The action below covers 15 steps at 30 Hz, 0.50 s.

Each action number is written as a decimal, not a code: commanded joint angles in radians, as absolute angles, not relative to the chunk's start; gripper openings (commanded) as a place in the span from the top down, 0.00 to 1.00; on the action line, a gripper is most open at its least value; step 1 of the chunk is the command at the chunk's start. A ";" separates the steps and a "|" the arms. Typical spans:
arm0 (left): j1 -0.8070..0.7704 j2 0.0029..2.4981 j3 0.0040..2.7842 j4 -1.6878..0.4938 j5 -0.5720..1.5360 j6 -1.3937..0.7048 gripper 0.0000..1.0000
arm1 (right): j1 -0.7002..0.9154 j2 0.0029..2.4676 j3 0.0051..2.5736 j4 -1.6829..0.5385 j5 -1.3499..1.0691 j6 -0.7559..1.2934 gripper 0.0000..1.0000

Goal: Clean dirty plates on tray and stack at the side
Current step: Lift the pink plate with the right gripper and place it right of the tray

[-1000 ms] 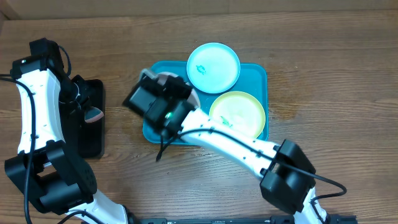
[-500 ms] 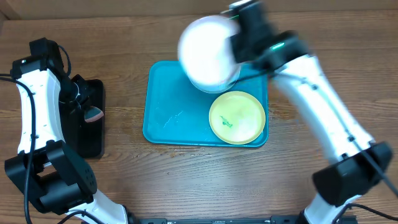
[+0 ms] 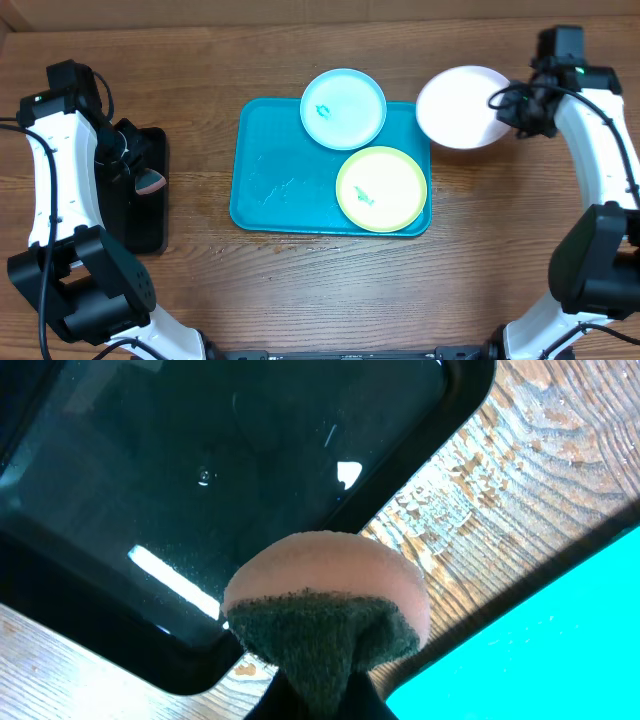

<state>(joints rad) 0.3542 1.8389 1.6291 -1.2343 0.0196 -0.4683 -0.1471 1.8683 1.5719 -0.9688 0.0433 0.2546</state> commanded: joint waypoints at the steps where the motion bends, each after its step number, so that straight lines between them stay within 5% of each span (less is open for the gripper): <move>1: 0.353 1.831 1.638 -1.234 0.027 -0.452 0.96 | -0.207 1.864 1.517 -0.923 0.023 0.291 0.96; 15: 0.353 1.831 1.638 -1.233 0.027 -0.452 0.96 | -0.297 1.864 1.334 -0.771 -0.006 0.311 0.96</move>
